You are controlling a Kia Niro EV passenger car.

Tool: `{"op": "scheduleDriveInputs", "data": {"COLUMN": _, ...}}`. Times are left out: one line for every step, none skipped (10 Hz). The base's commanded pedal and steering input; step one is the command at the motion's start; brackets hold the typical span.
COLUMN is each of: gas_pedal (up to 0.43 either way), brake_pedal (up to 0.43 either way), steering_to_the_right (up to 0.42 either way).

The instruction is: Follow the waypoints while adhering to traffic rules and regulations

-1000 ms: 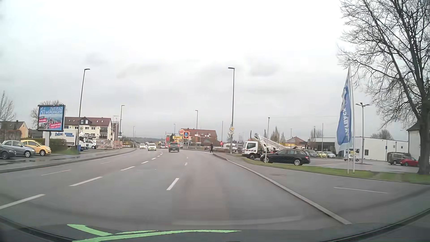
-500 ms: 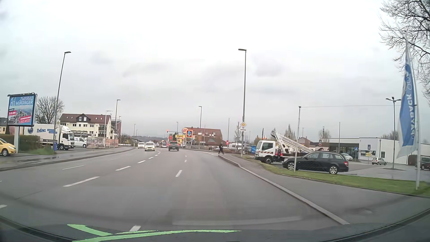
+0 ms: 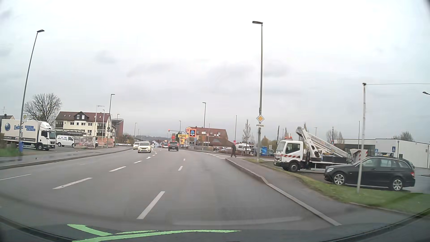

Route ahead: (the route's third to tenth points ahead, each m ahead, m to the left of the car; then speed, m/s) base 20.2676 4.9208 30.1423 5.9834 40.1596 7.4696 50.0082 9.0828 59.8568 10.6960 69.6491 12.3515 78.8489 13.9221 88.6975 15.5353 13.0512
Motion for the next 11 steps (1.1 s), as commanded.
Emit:
{"op": "scheduleDriveInputs", "data": {"gas_pedal": 0.0, "brake_pedal": 0.0, "steering_to_the_right": -0.012}}
{"op": "scheduleDriveInputs", "data": {"gas_pedal": 0.0, "brake_pedal": 0.0, "steering_to_the_right": -0.013}}
{"op": "scheduleDriveInputs", "data": {"gas_pedal": 0.0, "brake_pedal": 0.0, "steering_to_the_right": -0.014}}
{"op": "scheduleDriveInputs", "data": {"gas_pedal": 0.0, "brake_pedal": 0.0, "steering_to_the_right": -0.014}}
{"op": "scheduleDriveInputs", "data": {"gas_pedal": 0.0, "brake_pedal": 0.0, "steering_to_the_right": -0.014}}
{"op": "scheduleDriveInputs", "data": {"gas_pedal": 0.0, "brake_pedal": 0.006, "steering_to_the_right": -0.014}}
{"op": "scheduleDriveInputs", "data": {"gas_pedal": 0.0, "brake_pedal": 0.03, "steering_to_the_right": -0.014}}
{"op": "scheduleDriveInputs", "data": {"gas_pedal": 0.0, "brake_pedal": 0.043, "steering_to_the_right": -0.014}}
{"op": "scheduleDriveInputs", "data": {"gas_pedal": 0.0, "brake_pedal": 0.055, "steering_to_the_right": -0.013}}
{"op": "scheduleDriveInputs", "data": {"gas_pedal": 0.0, "brake_pedal": 0.067, "steering_to_the_right": -0.013}}
{"op": "scheduleDriveInputs", "data": {"gas_pedal": 0.0, "brake_pedal": 0.079, "steering_to_the_right": -0.013}}
